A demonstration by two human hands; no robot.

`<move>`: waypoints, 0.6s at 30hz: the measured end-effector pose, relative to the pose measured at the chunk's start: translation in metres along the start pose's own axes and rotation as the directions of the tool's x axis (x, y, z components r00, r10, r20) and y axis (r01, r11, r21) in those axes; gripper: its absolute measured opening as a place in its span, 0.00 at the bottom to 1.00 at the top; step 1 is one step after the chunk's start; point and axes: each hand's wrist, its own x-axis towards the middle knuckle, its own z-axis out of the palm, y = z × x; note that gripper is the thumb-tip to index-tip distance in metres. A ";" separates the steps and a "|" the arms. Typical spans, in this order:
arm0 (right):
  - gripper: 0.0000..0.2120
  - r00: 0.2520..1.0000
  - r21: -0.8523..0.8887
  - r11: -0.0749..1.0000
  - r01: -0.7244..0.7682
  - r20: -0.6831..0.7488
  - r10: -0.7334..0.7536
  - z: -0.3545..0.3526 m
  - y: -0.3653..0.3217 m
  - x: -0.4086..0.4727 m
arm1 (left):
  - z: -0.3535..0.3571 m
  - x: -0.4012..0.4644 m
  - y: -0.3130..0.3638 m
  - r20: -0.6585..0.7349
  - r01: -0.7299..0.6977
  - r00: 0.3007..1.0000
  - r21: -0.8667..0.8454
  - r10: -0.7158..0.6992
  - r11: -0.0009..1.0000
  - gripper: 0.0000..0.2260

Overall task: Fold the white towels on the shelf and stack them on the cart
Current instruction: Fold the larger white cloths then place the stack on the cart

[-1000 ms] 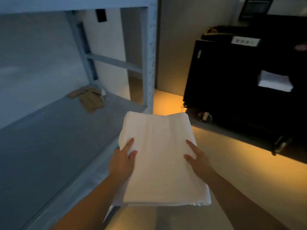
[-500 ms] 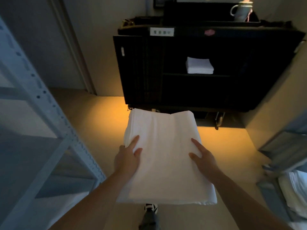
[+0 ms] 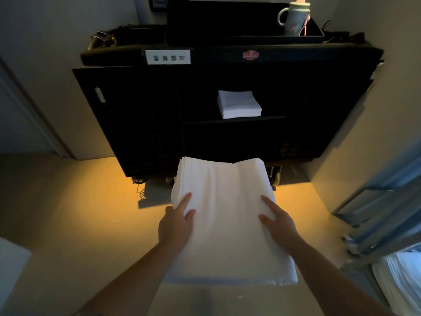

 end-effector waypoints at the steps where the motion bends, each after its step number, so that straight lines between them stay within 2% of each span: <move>1: 0.25 1.000 0.003 1.000 -0.010 -0.007 0.010 -0.004 -0.001 0.014 | 0.006 0.015 0.007 0.004 -0.012 1.000 -0.006 0.012 1.000 0.22; 9: 0.25 0.999 -0.004 0.999 -0.044 0.002 0.044 -0.040 0.000 0.131 | 0.063 0.117 0.059 0.042 -0.036 0.998 -0.026 0.037 0.999 0.21; 18: 0.24 0.994 -0.036 0.999 0.013 0.110 -0.009 -0.113 0.030 0.312 | 0.159 0.225 0.155 0.011 0.102 0.995 0.009 -0.102 0.995 0.22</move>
